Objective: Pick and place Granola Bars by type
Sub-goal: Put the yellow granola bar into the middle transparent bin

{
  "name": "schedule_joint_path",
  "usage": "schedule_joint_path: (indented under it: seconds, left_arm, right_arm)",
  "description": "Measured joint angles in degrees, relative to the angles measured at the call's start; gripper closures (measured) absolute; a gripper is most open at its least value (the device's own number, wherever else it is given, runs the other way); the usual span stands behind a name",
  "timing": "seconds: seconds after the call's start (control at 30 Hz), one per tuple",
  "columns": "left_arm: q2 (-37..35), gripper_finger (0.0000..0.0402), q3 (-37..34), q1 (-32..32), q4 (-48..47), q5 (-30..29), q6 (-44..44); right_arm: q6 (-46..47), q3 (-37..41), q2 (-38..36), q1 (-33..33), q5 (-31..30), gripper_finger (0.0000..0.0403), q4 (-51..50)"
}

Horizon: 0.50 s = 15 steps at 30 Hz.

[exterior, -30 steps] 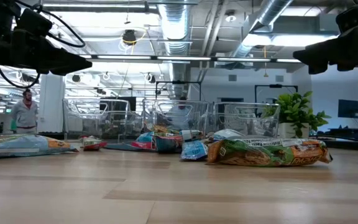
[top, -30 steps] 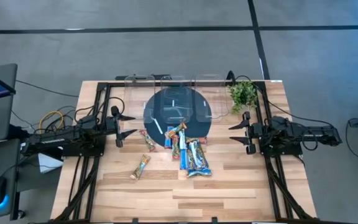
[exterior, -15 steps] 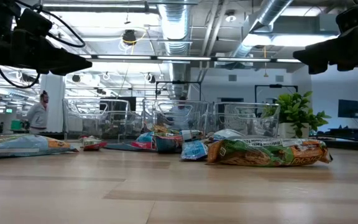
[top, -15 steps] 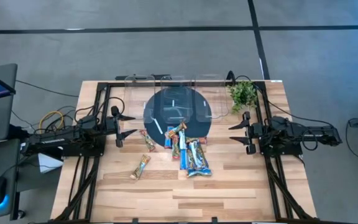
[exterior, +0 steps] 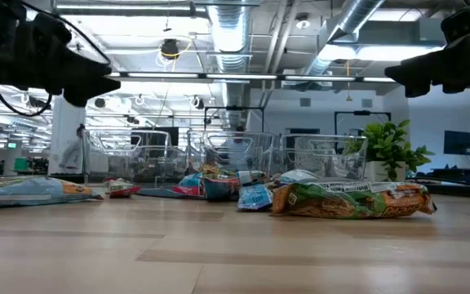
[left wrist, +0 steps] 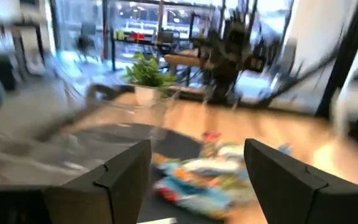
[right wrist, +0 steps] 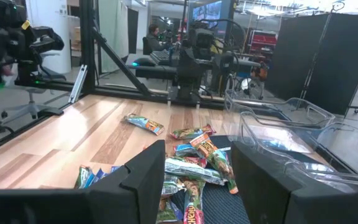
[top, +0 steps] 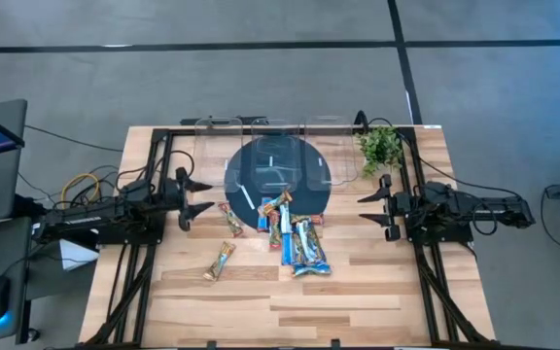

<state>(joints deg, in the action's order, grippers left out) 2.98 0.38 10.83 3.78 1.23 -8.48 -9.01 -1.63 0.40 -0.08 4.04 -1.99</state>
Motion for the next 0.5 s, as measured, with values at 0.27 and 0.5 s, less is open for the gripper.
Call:
schedule_joint_path:
  seconds: [0.27, 0.5]
  left_arm:
    - [-0.02, 0.0150, -0.01, 0.07, 3.30, -2.05, -20.87]
    - [-0.02, 0.0150, -0.02, 0.07, 12.59, -1.75, -34.20]
  right_arm:
    - [8.56, 0.14, -0.02, -0.35, -2.45, 0.0229, 3.04]
    - [44.71, 0.13, -0.04, -0.59, -3.03, 0.0230, 13.58]
